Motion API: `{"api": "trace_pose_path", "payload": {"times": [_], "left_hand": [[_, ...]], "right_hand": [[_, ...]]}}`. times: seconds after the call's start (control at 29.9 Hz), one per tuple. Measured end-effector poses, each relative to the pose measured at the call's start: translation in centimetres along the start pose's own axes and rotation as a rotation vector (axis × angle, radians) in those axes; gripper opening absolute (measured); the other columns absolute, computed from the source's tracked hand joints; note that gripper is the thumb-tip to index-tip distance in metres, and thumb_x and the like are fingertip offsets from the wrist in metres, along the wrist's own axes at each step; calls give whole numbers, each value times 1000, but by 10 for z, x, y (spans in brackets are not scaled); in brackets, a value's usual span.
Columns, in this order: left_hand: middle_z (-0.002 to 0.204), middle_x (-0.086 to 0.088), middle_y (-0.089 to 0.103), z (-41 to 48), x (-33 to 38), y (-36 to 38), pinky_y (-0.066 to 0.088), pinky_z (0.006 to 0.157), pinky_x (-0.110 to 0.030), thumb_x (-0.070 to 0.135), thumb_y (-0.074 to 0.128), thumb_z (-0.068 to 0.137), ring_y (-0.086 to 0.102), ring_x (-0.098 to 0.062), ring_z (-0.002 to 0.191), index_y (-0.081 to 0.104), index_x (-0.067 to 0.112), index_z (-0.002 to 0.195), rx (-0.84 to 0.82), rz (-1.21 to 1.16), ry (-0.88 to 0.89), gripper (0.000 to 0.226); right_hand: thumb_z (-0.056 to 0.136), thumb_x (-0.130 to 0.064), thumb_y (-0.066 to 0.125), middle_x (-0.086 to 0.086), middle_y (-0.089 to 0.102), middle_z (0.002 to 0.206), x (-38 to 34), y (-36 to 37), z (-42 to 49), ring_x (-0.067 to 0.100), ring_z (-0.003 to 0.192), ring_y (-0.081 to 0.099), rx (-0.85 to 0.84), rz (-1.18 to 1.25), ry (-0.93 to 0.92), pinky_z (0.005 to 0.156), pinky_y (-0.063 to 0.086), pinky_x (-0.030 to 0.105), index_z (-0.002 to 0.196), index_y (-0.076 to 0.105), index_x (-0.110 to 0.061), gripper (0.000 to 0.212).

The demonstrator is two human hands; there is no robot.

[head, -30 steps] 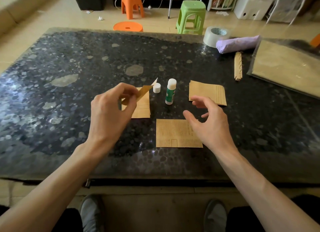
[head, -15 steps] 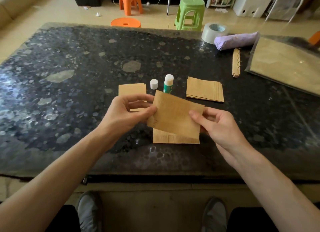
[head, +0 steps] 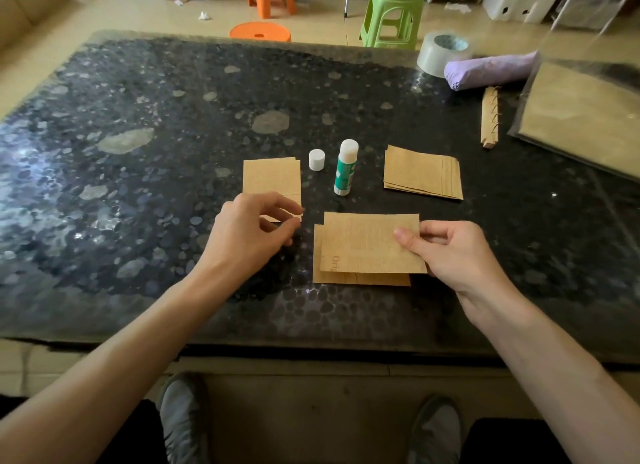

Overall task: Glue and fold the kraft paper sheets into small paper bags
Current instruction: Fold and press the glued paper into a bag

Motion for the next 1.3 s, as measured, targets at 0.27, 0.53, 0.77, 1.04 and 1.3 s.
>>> {"api": "trace_pose_path", "payload": {"times": [0.27,0.53,0.77,1.04,1.3], "left_hand": [[89,19,72,1,1,3,60,79,-24,25,77,89,69,4,76,75,34,102,-7,121,60,16],[91,21,70,1,0,6,56,75,-16,25,79,86,67,7,78,74,35,104,-32,161,87,21],[90,22,69,1,-1,7,51,72,-9,26,79,86,67,7,79,73,36,104,-43,169,92,21],[90,21,70,1,-1,8,58,75,-19,26,80,85,67,6,79,73,35,103,-51,173,126,22],[102,20,63,-3,4,19,54,76,-21,39,81,82,61,3,92,72,36,109,-161,238,249,29]], "right_hand": [[87,-30,81,-10,78,96,-4,10,0,5,94,73,-30,-69,-12,85,60,31,110,75,-29,23],[89,-29,80,-10,77,95,-3,11,2,4,92,72,-16,-102,-22,77,57,24,114,74,-26,25],[89,-29,80,-10,76,97,-2,12,4,4,92,71,-7,-116,-26,72,54,21,116,73,-26,28],[89,-29,80,-12,76,94,-1,12,4,2,89,71,-30,-95,-39,70,54,20,106,73,-31,19],[90,-28,80,-14,75,88,-4,13,1,0,83,71,-44,-95,-51,68,52,19,96,69,-36,15]]}}
Point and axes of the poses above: each hand's wrist, its own z-axis towards the middle knuckle, its own y-axis out of the palm, x = y × z, the point moved 5 cm from there along z, towards the middle knuckle
